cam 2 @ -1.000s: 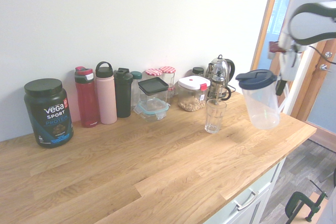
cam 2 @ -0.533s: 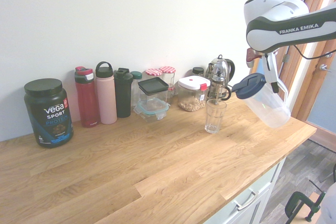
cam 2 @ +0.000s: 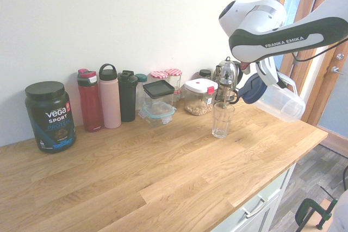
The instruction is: Pour me some water
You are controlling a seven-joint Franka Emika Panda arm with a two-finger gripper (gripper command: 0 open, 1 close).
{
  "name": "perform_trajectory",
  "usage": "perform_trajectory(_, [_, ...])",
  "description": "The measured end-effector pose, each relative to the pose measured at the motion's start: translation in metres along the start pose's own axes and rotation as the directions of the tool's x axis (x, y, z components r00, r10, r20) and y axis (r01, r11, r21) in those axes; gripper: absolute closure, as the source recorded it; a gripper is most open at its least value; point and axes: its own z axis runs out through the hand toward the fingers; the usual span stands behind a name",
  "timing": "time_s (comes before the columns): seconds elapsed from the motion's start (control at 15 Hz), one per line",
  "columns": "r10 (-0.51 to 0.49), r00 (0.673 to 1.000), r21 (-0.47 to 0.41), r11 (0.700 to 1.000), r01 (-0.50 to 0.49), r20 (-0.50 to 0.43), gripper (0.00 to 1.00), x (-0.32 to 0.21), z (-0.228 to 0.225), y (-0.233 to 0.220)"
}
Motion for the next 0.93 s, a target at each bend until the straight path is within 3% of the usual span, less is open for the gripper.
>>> perform_trajectory(0.4, [-0.012, 1.000, -0.016, 1.000, 0.012, 0.004, 1.00, 0.022, -0.006, -0.028])
perform_trajectory(0.93, [0.018, 0.999, 0.002, 1.000, -0.018, -0.032, 1.00, 0.032, -0.015, -0.028])
